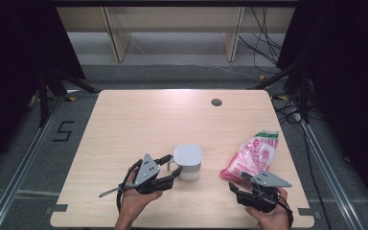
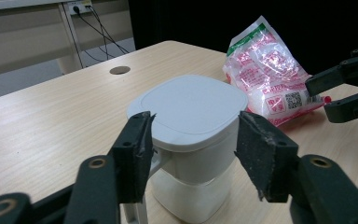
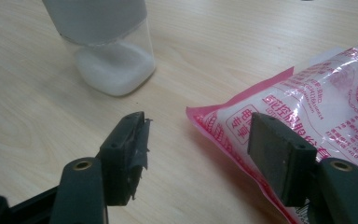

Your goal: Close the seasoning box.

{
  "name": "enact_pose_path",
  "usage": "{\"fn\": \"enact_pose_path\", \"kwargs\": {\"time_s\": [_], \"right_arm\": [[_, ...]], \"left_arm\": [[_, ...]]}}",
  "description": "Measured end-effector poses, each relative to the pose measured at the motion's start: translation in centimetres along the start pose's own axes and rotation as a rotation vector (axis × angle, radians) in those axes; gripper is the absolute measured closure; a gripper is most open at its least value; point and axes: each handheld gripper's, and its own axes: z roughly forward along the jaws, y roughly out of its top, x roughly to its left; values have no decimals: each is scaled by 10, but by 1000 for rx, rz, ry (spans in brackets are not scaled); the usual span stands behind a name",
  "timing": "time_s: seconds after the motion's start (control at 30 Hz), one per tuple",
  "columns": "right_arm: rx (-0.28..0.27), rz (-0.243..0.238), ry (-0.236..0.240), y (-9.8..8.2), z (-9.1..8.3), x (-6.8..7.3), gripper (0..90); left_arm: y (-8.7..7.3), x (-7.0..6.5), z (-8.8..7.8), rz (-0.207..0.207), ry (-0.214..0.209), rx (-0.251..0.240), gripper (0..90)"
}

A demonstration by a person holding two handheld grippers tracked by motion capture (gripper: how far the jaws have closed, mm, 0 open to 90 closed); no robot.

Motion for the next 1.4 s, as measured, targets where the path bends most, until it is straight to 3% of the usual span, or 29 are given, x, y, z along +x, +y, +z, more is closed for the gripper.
{"fn": "enact_pose_path", "kwargs": {"time_s": [0.13, 0.23, 0.3, 0.37, 0.57, 0.77, 0.83, 0.93, 0.97, 1.1, 1.17, 1.3, 1.33, 1.4], "right_arm": [[6, 27, 17, 0, -2, 1, 372], [1, 8, 19, 0, -1, 0, 366], [8, 29, 19, 0, -1, 2, 364], [-2, -3, 17, 0, -1, 0, 363], [-21, -11, 47, 1, 1, 2, 361], [-9, -7, 44, 0, 1, 3, 361], [-19, -6, 52, 0, 2, 3, 361], [-16, -20, 46, 0, 1, 3, 362], [-7, 15, 45, 0, 0, 5, 361], [-42, -30, 59, 1, 1, 3, 360], [-39, -23, 70, 2, 0, 4, 359], [-41, -47, 87, 2, 1, 7, 356], [-39, -45, 87, 2, 1, 8, 355], [-37, -49, 81, 3, 0, 9, 354]], "left_arm": [[-3, -4, -2, 0, -2, 1, 402], [-4, -6, -3, 0, -1, -8, 377], [-5, -7, -6, 8, 3, 3, 369], [-6, -8, -8, 8, 3, -2, 359], [-12, -10, -11, 0, 10, 16, 345], [-16, -14, -10, -9, -3, 13, 342], [-18, -15, -11, 1, 3, 25, 340], [-18, -16, -10, -15, 12, 27, 327], [-18, -16, -10, -2, 11, 27, 327], [-22, -22, -13, 2, 22, 29, 325], [-23, -23, -14, -2, 20, 30, 320], [-29, -31, -12, 22, -1, 58, 317], [-29, -30, -10, 61, -5, 42, 315], [-32, -33, -9, 52, -12, 45, 313]]}}
